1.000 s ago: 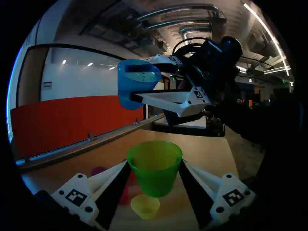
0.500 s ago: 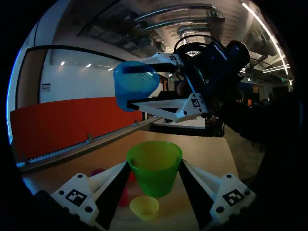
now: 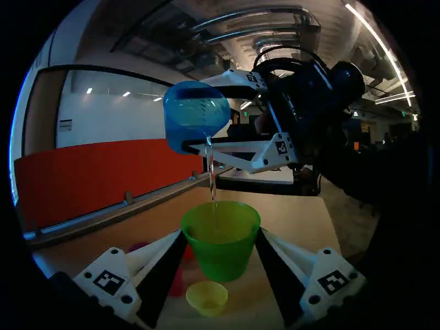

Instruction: Pour water

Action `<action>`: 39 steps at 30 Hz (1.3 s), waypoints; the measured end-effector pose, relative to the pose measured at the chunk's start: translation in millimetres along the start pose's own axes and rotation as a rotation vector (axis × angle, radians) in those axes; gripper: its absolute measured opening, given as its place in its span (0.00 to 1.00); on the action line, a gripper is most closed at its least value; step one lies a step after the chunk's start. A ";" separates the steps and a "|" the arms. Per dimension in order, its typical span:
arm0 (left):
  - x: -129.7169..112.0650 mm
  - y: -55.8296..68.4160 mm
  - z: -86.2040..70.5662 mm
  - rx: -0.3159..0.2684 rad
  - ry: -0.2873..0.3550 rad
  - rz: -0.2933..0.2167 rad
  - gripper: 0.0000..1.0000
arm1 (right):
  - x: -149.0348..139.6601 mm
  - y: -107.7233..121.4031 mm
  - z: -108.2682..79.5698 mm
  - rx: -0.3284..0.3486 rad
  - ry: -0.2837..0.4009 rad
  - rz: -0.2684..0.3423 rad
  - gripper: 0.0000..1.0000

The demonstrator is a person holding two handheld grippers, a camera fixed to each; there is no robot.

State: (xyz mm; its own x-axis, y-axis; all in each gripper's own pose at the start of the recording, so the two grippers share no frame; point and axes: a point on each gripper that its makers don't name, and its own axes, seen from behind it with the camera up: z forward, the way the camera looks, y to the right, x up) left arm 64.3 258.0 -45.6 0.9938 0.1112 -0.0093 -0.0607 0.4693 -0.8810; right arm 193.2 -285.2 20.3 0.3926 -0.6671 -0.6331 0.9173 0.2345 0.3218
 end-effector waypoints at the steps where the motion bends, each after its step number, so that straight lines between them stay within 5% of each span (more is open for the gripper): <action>1: 0.2 0.1 0.1 0.000 0.000 0.001 0.86 | -0.3 0.3 0.0 -0.002 -0.001 -0.006 0.89; 39: 2.1 -1.2 -0.1 -0.002 0.006 -0.001 0.85 | 3.5 18.1 -2.0 -0.047 -0.005 -0.133 0.89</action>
State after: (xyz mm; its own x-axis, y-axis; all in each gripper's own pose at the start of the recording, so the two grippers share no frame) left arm 66.5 257.6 -44.5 0.9943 0.1058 -0.0115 -0.0600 0.4675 -0.8819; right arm 211.3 -281.9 22.5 0.2675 -0.6977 -0.6646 0.9633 0.1765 0.2023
